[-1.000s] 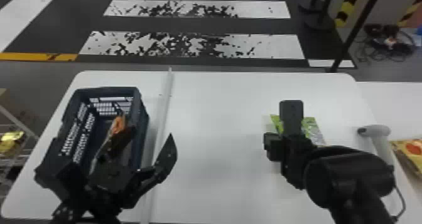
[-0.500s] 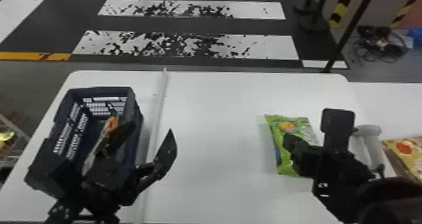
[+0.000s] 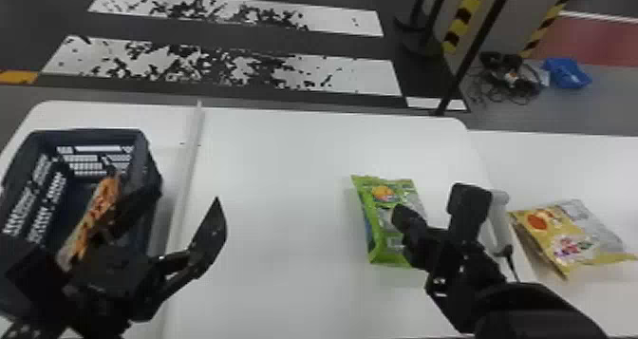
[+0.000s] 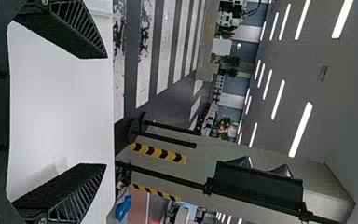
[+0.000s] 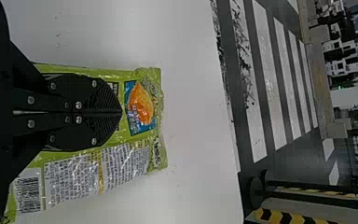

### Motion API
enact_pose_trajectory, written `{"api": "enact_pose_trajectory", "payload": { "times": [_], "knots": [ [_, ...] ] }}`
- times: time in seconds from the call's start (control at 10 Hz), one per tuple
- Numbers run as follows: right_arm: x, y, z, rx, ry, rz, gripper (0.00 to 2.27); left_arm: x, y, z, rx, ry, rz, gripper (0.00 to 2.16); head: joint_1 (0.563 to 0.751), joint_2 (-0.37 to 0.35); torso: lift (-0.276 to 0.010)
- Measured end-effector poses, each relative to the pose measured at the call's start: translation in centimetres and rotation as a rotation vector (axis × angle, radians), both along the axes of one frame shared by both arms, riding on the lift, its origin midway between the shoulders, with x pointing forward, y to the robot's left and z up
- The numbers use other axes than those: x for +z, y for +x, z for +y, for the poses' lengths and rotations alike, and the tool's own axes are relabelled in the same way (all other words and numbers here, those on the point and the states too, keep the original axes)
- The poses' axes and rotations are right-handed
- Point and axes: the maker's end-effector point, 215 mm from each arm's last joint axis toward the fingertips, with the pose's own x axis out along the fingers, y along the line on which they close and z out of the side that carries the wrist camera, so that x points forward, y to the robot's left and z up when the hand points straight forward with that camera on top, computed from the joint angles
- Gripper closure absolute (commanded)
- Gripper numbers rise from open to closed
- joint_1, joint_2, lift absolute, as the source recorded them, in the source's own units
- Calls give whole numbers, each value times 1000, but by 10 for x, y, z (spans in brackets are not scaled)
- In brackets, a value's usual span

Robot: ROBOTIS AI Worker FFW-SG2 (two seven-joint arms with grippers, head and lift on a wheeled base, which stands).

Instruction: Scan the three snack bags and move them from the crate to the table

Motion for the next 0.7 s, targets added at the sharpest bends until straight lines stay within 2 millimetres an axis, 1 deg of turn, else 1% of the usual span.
{"api": "enact_pose_trajectory", "payload": {
  "times": [0.1,0.2,0.4,0.5,0.7],
  "knots": [
    [-8,6,-4,-5,4,-19,2148,0,0,0,3,0,0,36,695,-143,-62],
    [-17,7,-8,-10,4,-23,2148,1,0,0,6,-2,-2,36,695,-149,-62],
    [-38,2,-16,-18,-4,-17,2148,6,1,-2,19,-12,-17,36,695,-163,-62],
    [-53,-7,-17,-15,0,-1,2148,9,3,0,34,-15,-28,36,695,-165,-62],
    [-69,-30,-12,-15,9,16,2148,11,6,1,40,-14,-36,36,695,-162,-62]
  ]
}}
